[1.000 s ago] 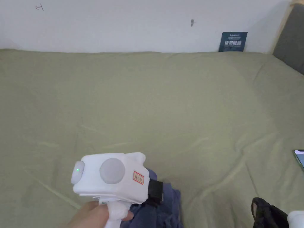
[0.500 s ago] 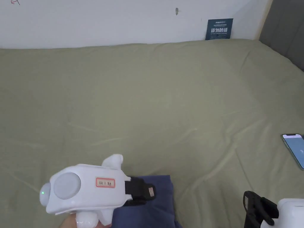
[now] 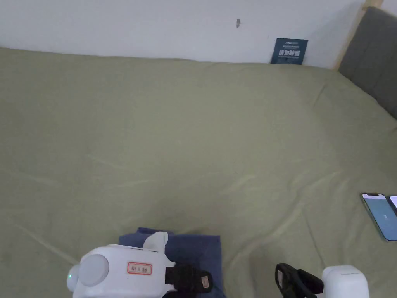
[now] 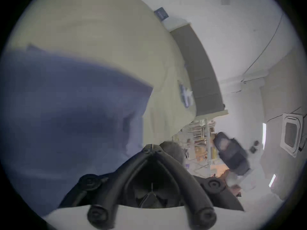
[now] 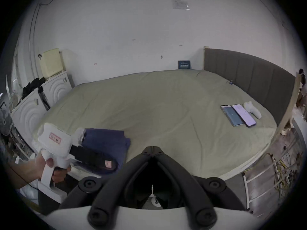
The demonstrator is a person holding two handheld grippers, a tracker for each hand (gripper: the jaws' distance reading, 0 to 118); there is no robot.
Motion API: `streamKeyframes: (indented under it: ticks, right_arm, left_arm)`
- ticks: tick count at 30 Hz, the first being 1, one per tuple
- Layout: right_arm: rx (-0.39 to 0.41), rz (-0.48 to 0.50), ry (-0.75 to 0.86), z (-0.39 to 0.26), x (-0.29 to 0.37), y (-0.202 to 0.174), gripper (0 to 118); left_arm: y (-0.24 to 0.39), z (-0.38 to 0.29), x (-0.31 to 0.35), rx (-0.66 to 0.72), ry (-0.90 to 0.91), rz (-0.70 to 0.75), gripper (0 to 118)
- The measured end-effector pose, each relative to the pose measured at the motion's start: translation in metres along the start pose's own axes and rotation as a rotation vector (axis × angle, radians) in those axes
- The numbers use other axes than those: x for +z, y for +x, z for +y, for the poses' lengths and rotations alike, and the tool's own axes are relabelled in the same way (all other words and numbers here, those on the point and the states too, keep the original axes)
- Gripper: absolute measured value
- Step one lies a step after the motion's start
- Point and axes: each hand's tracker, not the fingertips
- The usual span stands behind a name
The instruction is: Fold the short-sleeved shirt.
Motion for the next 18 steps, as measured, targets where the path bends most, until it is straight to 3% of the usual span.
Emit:
streamKeyframes:
  ticks: [3, 8, 13, 14, 16, 17, 18]
  right_arm:
    - [-0.017, 0.196, -0.060, 0.017, -0.037, -0.011, 0]
    - [-0.244, 0.619, -0.268, 0.023, -0.130, -0.016, 0]
    - [-0.530, 0.843, -0.443, -0.012, -0.204, 0.011, 0]
    - [-0.575, 0.853, -0.480, -0.020, -0.214, 0.019, 0]
    - [-0.601, 0.757, -0.524, -0.041, -0.229, 0.036, 0]
    - [-0.656, 0.823, -0.537, -0.051, -0.236, 0.045, 0]
    - [-0.769, 0.933, -0.517, -0.056, -0.238, 0.054, 0]
  left_arm:
    - [0.008, 0.010, 0.061, -0.062, 0.099, 0.032, 0]
    - [-0.014, 0.016, 0.140, -0.090, 0.201, 0.217, 0]
    - [-0.071, 0.015, 0.166, 0.030, 0.150, 0.185, 0]
    - [-0.078, 0.015, 0.167, 0.045, 0.151, 0.188, 0]
    - [-0.094, 0.018, 0.164, 0.053, 0.138, 0.202, 0]
    - [-0.100, 0.019, 0.161, 0.051, 0.129, 0.201, 2]
    - [-0.106, 0.020, 0.159, 0.059, 0.119, 0.190, 13]
